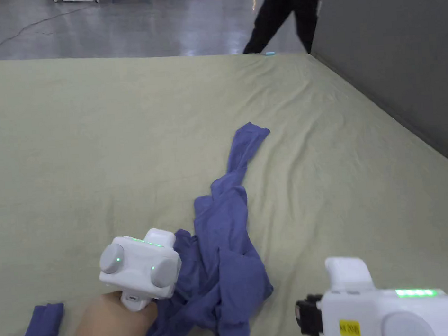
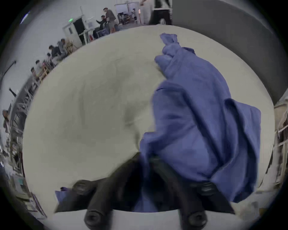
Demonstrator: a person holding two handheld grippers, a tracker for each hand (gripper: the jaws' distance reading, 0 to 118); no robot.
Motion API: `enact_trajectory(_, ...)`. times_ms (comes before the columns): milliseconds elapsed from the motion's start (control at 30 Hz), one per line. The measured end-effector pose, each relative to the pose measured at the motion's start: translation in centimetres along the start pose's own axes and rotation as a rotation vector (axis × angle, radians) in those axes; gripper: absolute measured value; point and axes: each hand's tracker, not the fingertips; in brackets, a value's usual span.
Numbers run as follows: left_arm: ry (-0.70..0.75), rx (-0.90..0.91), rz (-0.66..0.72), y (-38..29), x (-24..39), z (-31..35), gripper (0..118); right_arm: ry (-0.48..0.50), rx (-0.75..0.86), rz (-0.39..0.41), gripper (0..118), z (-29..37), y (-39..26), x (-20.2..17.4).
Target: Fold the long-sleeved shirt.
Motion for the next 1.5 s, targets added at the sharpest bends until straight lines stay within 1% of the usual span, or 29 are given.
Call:
enact_trajectory(33, -0.016, -0.007, 0.013, 0.0, -0.2, 0.2, 0, 0.004, 0.010, -0.010, 13, -0.6, 1.1, 0.0)
enact_trajectory(67, -0.056, -0.007, 0.063, 0.0, -0.9, 0.5, 0, 0.005, 0.005, -0.020, 50, -1.7, 2.4, -0.1)
enact_trajectory(100, -0.092, -0.015, 0.120, 0.0, -1.6, 0.7, 0, 0.008, -0.016, -0.031, 95, -3.2, 3.6, -0.3)
enact_trajectory(133, -0.108, -0.019, 0.164, -0.1, -2.2, 0.9, 0, 0.018, -0.039, -0.042, 118, -5.0, 4.5, -0.2)
enact_trajectory(167, -0.113, -0.017, 0.188, 0.1, -3.1, 1.0, 0, 0.063, -0.030, -0.055, 117, -5.8, 5.5, -0.1)
enact_trajectory(233, -0.118, -0.003, 0.182, -0.2, -3.2, 1.5, 0, 0.043, -0.127, -0.067, 117, -8.7, 7.1, -0.9)
enact_trajectory(300, -0.124, -0.003, 0.174, -0.3, -3.3, 1.6, 0, 0.035, -0.165, -0.068, 116, -11.9, 7.7, -2.1)
enact_trajectory(333, -0.123, -0.001, 0.175, -0.4, -3.3, 1.7, 0, 0.034, -0.189, -0.065, 104, -13.0, 7.7, -2.3)
enact_trajectory(367, -0.126, 0.000, 0.176, -0.4, -3.3, 1.9, 0, -0.003, -0.223, -0.047, 81, -13.9, 7.8, -2.7)
enact_trajectory(400, -0.127, 0.003, 0.175, -0.5, -3.5, 2.2, 0, -0.036, -0.242, -0.010, 38, -14.6, 7.9, -3.5)
enact_trajectory(433, -0.127, 0.008, 0.178, -0.6, -3.6, 3.4, 0, -0.057, -0.254, 0.000, 7, -14.9, 7.8, -3.5)
enact_trajectory(500, -0.131, 0.021, 0.208, -0.6, -4.7, 4.3, 0, -0.040, -0.229, -0.006, 6, -13.2, 7.2, -3.0)
enact_trajectory(567, -0.157, 0.035, 0.256, -0.3, -6.1, 6.0, 0, -0.016, -0.196, 0.018, 6, -10.6, 7.0, -2.9)
enact_trajectory(633, -0.173, 0.057, 0.285, 0.0, -7.8, 8.1, 0, 0.000, -0.105, 0.009, 6, -6.8, 7.4, -1.9)
enact_trajectory(667, -0.177, 0.080, 0.293, 0.2, -8.3, 9.7, 0, 0.020, -0.095, -0.001, 6, -6.3, 8.6, -0.9)
enact_trajectory(767, -0.183, 0.172, 0.315, 1.6, -10.3, 15.0, 0, 0.071, 0.020, 0.022, 6, -0.7, 11.8, 0.3)
enact_trajectory(800, -0.202, 0.201, 0.333, 2.2, -11.3, 16.7, 0, 0.063, 0.073, 0.047, 5, 1.8, 12.3, -0.7)
enact_trajectory(900, -0.265, 0.274, 0.373, 5.3, -14.7, 21.4, 0, 0.092, 0.158, 0.096, 5, 6.9, 16.7, -1.9)
enact_trajectory(967, -0.266, 0.328, 0.377, 7.7, -16.7, 24.7, 0, 0.099, 0.203, 0.146, 6, 10.3, 19.7, -3.6)
enact_trajectory(1033, -0.279, 0.395, 0.415, 10.0, -18.8, 28.3, 0, 0.092, 0.244, 0.161, 6, 13.0, 23.3, -5.2)
enact_trajectory(1067, -0.289, 0.415, 0.422, 11.1, -19.5, 29.8, 0, 0.074, 0.263, 0.185, 6, 12.8, 26.2, -4.6)
enact_trajectory(1167, -0.266, 0.487, 0.419, 15.2, -20.8, 34.6, 0, 0.043, 0.352, 0.259, 6, 16.1, 31.8, -7.7)
enact_trajectory(1200, -0.244, 0.521, 0.408, 16.8, -21.2, 36.1, 0, 0.024, 0.381, 0.303, 6, 17.7, 32.7, -9.4)
enact_trajectory(1267, -0.195, 0.570, 0.401, 19.7, -22.0, 38.6, 0, 0.010, 0.430, 0.312, 5, 19.6, 36.0, -11.6)
enact_trajectory(1300, -0.188, 0.593, 0.407, 21.1, -22.5, 39.8, 0, -0.017, 0.454, 0.350, 6, 20.5, 37.7, -12.9)
enact_trajectory(1367, -0.176, 0.631, 0.426, 24.6, -25.0, 41.3, 0, -0.088, 0.483, 0.374, 5, 22.3, 40.4, -14.9)
enact_trajectory(1400, -0.170, 0.638, 0.433, 26.2, -25.7, 42.3, 0, -0.108, 0.515, 0.391, 6, 23.3, 42.0, -16.1)
enact_trajectory(1433, -0.153, 0.656, 0.421, 27.3, -26.2, 43.1, 0, -0.141, 0.536, 0.400, 6, 24.0, 43.1, -17.0)
enact_trajectory(1500, -0.111, 0.708, 0.430, 30.1, -27.8, 44.6, 0, -0.154, 0.570, 0.405, 6, 25.1, 46.4, -18.1)
